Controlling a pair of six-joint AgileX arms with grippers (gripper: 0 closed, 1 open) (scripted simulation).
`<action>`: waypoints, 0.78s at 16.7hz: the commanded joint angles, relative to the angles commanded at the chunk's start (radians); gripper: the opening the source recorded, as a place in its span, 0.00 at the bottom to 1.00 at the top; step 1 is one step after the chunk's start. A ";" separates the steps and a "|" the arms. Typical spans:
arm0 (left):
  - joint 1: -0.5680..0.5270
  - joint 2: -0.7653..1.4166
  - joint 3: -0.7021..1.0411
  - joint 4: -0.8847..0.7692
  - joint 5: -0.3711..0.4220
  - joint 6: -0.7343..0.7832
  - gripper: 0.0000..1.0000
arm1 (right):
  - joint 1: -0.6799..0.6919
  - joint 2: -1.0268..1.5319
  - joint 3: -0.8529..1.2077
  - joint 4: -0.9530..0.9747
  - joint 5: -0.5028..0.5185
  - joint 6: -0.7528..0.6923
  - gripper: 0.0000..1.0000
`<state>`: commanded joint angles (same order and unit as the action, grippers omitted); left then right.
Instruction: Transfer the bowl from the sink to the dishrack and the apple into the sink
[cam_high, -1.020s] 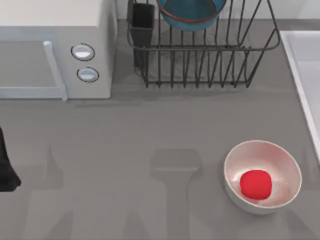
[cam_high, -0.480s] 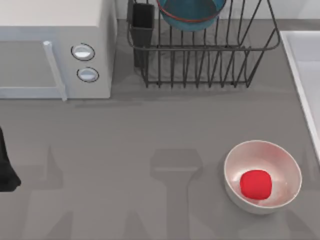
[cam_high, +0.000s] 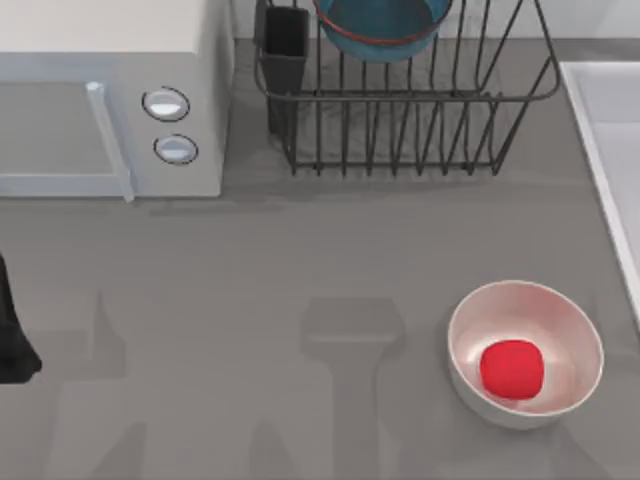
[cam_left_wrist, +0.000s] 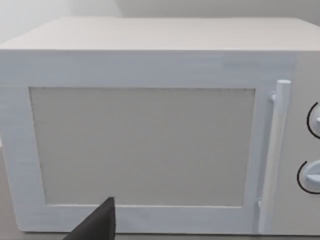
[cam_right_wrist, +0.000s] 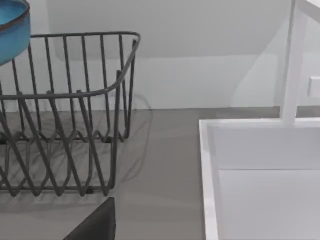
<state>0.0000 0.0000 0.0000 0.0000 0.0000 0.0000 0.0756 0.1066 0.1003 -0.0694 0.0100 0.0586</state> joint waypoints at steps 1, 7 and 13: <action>0.000 0.000 0.000 0.000 0.000 0.000 1.00 | 0.033 0.053 0.046 -0.034 0.002 0.026 1.00; 0.000 0.000 0.000 0.000 0.000 0.000 1.00 | 0.266 0.551 0.400 -0.351 -0.003 0.233 1.00; 0.000 0.000 0.000 0.000 0.000 0.000 1.00 | 0.434 1.151 0.778 -0.732 -0.029 0.424 1.00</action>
<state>0.0000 0.0000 0.0000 0.0000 0.0000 0.0000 0.5100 1.2576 0.8786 -0.8013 -0.0193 0.4822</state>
